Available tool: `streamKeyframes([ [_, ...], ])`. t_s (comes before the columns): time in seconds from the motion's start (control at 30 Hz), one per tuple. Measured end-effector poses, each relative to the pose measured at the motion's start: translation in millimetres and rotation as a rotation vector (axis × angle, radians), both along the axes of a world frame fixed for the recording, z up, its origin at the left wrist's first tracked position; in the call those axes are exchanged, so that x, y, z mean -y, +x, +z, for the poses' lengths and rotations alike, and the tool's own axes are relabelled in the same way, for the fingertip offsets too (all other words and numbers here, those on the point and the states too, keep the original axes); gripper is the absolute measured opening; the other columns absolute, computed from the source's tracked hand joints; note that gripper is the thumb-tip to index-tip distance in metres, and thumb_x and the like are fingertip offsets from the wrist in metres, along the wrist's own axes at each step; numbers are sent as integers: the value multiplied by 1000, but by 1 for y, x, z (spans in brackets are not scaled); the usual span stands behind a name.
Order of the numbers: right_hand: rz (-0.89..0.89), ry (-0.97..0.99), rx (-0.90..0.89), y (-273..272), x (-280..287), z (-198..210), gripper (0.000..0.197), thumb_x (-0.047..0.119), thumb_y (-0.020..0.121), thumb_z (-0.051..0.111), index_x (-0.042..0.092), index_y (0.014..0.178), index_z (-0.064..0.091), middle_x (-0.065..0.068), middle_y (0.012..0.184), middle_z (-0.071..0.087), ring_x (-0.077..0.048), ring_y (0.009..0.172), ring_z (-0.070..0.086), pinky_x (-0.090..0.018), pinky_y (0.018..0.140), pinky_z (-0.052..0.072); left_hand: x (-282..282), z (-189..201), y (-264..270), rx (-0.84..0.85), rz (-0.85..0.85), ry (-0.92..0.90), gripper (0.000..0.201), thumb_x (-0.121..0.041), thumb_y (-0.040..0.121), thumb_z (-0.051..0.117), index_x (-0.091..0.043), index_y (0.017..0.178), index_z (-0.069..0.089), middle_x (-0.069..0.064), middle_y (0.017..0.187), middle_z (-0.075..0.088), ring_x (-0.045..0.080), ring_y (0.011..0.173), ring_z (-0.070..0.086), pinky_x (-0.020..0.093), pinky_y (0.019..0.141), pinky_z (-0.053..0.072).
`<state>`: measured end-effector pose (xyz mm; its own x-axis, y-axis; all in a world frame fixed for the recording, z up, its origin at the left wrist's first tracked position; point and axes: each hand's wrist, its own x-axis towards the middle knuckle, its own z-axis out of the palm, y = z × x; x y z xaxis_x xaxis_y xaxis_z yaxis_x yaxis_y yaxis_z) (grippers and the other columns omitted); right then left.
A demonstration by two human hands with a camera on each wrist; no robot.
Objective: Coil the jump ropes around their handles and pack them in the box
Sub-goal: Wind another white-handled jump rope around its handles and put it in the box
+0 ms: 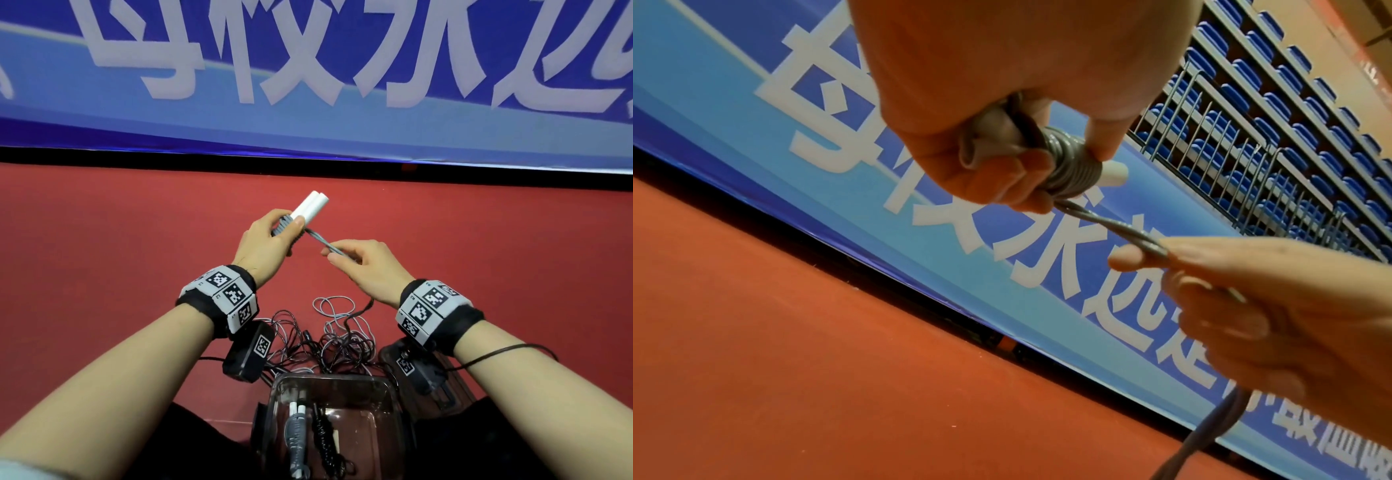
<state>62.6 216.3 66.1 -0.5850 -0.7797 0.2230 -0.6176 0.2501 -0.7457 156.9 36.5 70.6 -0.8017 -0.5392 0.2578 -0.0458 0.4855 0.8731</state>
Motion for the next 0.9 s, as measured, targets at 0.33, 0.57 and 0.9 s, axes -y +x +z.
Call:
streamKeyframes([
  [0.33,-18,-3,-193,1,-1,10,20,38,91,60,23,81,70,-2,57,56,-14,52,46,-31,56,39,-1,-10,-7,310,156,-111,39,-62,91,41,-35,117,50,2,90,67,32,83,66,45,81,55],
  [0.57,-33,-8,-374,10,-2,18,15,37,90,61,28,84,70,10,51,49,-7,54,46,-27,54,32,-2,-2,-1,581,227,-507,30,-51,95,45,-27,111,52,-1,88,58,29,80,54,32,68,36],
  [0.9,-67,-198,-55,-7,-4,26,23,28,94,59,23,73,69,8,61,59,-6,58,48,-23,61,37,-25,3,4,444,-33,-865,31,-51,97,31,-31,93,54,-5,87,66,23,73,54,31,61,34],
])
